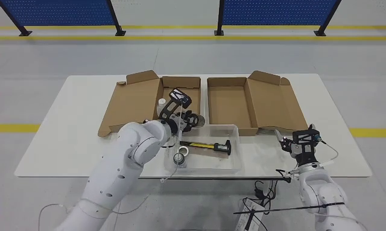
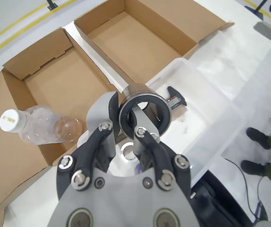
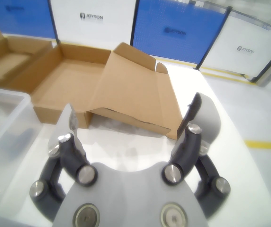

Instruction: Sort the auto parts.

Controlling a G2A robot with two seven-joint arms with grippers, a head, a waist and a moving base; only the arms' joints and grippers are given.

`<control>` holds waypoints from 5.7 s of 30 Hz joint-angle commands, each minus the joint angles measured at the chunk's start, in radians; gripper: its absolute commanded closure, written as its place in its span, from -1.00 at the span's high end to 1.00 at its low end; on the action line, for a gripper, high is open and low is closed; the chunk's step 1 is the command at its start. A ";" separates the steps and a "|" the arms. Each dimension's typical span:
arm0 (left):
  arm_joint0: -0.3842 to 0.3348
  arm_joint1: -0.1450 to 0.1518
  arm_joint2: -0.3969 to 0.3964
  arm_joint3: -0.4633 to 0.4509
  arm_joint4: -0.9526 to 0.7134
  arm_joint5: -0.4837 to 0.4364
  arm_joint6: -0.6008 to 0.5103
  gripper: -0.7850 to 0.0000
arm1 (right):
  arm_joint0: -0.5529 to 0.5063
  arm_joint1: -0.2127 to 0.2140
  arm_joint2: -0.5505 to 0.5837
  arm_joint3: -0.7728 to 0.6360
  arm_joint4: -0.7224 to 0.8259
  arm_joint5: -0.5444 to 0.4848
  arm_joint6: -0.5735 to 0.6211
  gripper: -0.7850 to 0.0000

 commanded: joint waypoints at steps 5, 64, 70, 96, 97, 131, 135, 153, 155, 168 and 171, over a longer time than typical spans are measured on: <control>-0.031 -0.009 0.016 0.039 0.043 0.055 0.037 -1.00 | 0.000 0.000 0.000 0.000 0.000 0.000 0.000 1.00; -0.230 -0.132 0.203 0.522 0.127 0.179 0.079 -1.00 | 0.000 0.000 0.000 0.000 0.000 0.000 0.000 1.00; -0.240 -0.143 0.202 0.559 0.109 0.180 0.088 -1.00 | 0.000 0.000 0.000 0.000 0.000 0.000 0.000 1.00; -0.245 -0.170 0.189 0.589 0.107 0.174 0.090 0.58 | 0.000 0.000 0.000 0.000 0.000 0.000 0.000 1.00; -0.243 -0.170 0.188 0.583 0.111 0.174 0.091 0.95 | 0.000 0.000 0.000 0.000 0.000 0.000 0.000 1.00; 0.187 -0.081 -0.009 -0.166 0.176 -0.114 -0.080 1.00 | 0.000 0.000 0.000 0.000 0.000 0.000 0.000 1.00; 0.241 -0.077 -0.025 -0.218 0.102 -0.100 -0.097 1.00 | 0.000 0.000 0.000 0.000 0.000 0.000 0.000 1.00; 0.365 -0.031 -0.147 -0.326 0.095 -0.208 -0.275 0.78 | 0.000 0.000 0.000 0.000 0.000 0.000 0.000 1.00; 0.372 -0.026 -0.160 -0.331 0.092 -0.217 -0.281 0.76 | 0.000 0.000 0.000 0.000 0.000 0.000 0.000 1.00; 0.378 -0.011 -0.173 -0.288 0.095 -0.202 -0.297 0.62 | 0.000 0.000 0.000 0.000 0.000 0.000 0.000 1.00; 0.373 -0.010 -0.166 -0.275 0.095 -0.188 -0.289 0.58 | 0.000 0.000 0.000 0.000 0.000 0.000 0.000 1.00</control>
